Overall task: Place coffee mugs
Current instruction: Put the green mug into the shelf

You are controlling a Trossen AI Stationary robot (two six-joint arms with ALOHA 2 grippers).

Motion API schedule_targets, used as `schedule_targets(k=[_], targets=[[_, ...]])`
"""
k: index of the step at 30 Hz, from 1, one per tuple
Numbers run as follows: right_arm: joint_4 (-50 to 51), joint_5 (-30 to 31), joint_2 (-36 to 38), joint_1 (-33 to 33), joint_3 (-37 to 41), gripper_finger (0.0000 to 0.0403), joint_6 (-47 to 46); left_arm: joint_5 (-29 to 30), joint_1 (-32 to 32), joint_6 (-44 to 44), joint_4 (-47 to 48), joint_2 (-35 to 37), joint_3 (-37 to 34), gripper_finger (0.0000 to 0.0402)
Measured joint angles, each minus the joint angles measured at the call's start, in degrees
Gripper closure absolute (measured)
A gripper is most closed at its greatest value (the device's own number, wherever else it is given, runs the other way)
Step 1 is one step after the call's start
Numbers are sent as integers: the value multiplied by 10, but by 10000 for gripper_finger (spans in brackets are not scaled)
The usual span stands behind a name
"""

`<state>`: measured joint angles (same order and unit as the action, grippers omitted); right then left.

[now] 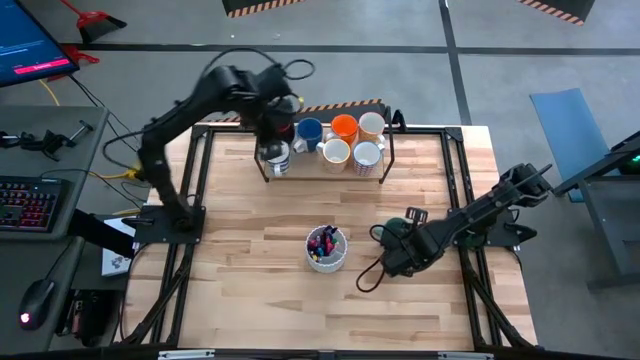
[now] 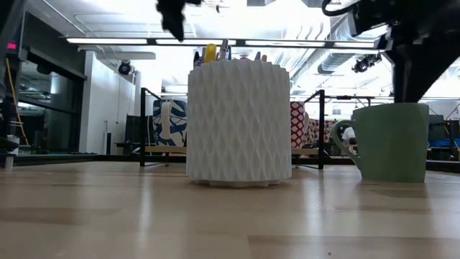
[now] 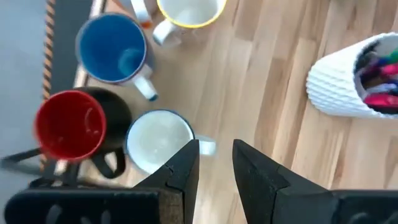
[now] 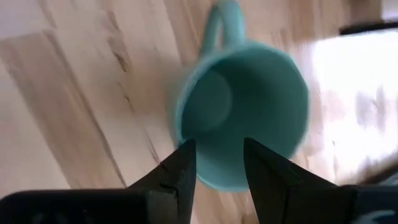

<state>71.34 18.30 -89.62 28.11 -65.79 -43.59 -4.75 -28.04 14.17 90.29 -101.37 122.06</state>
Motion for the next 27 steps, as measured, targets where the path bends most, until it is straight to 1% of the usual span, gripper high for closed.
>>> schedule_targets(k=[5, 8, 12, 14, 16, 19, 24, 25, 27], targets=[[-16, -9, 0, -10, -1, 288, 30, 36, 20, -32, -2, 82, -25, 314], [-18, -9, 0, -19, -1, 288, 39, 40, 27, -64, -2, 139, -39, 314], [-31, -9, 0, -37, -2, 288, 77, 37, 43, -96, -3, 218, -65, 314], [-40, -9, 0, -49, -2, 288, 86, 37, 54, -114, -3, 259, -86, 314], [-40, -9, 0, -61, -5, 288, 92, 37, 65, -131, -3, 302, -116, 314], [-25, -3, 0, -83, -31, 288, 108, 37, 80, -153, -3, 358, -174, 314], [53, 6, 0, -120, -127, 288, 92, 38, 95, -176, -33, 426, -284, 314], [61, 4, 0, -123, -144, 288, 87, 38, 96, -176, -41, 435, -306, 314], [57, -28, 1, -124, -163, 288, 81, 38, 98, -171, -57, 452, -347, 314]])
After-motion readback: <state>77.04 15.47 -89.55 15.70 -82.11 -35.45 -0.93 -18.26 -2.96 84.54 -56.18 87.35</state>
